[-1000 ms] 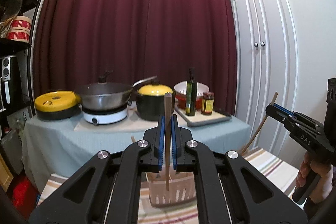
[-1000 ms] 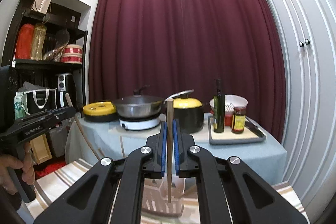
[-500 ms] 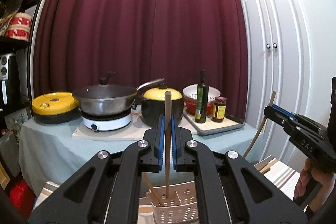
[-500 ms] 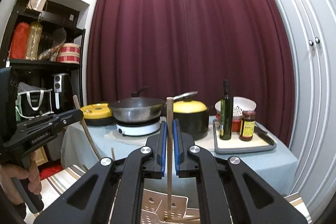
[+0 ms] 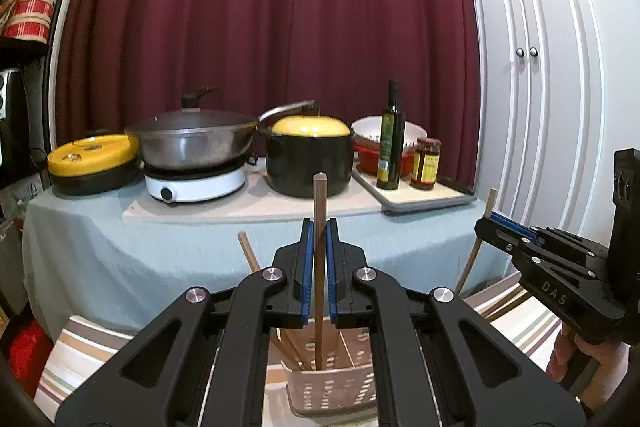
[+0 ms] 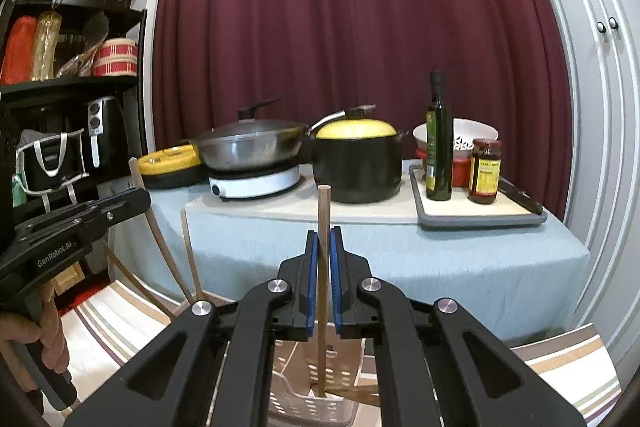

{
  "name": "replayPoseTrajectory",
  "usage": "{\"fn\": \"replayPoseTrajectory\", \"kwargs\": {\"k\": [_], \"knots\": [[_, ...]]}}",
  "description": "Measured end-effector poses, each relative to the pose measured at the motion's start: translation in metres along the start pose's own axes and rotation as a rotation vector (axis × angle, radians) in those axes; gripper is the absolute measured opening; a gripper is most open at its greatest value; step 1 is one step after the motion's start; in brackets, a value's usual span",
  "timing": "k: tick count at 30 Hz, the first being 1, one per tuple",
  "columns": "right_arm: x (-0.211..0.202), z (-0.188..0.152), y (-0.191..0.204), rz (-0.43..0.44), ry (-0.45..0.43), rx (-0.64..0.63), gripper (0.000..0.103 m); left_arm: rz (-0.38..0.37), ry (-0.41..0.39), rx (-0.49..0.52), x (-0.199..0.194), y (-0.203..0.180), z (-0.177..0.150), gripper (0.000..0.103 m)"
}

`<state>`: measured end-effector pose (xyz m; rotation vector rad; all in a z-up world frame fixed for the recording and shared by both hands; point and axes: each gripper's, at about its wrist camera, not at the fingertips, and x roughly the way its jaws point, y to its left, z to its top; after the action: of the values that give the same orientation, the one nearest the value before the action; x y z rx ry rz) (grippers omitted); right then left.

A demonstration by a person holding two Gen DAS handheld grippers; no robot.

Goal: Organize utensils
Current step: 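Open both tools to drop the chopsticks into the holder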

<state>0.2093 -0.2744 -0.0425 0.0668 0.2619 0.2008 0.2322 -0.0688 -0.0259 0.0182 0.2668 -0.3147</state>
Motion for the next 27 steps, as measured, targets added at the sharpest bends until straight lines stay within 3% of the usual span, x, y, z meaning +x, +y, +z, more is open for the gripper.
{"fn": "replayPoseTrajectory", "kwargs": {"k": [4,7,9,12,17,27], "knots": [[0.003,-0.007,0.0,0.008,0.016,0.012,0.007,-0.002,0.018,-0.001,0.004,0.001,-0.009,0.01],[0.002,-0.009,0.001,0.012,0.024,0.016,0.011,0.004,0.005,0.012,-0.001,-0.002,-0.01,0.034],[-0.003,-0.007,0.002,0.008,0.015,0.017,0.031,-0.003,-0.001,0.007,-0.006,-0.002,-0.009,0.042],[-0.015,-0.003,0.005,-0.005,-0.014,0.008,0.041,-0.006,-0.007,0.009,-0.015,-0.004,-0.007,0.048],[-0.04,-0.001,0.011,-0.008,-0.037,0.002,0.044,-0.016,-0.007,-0.004,-0.036,-0.007,-0.008,0.056],[-0.099,-0.033,0.013,-0.06,-0.025,-0.011,0.045,-0.013,0.053,-0.021,-0.084,-0.019,-0.043,0.056]]}}
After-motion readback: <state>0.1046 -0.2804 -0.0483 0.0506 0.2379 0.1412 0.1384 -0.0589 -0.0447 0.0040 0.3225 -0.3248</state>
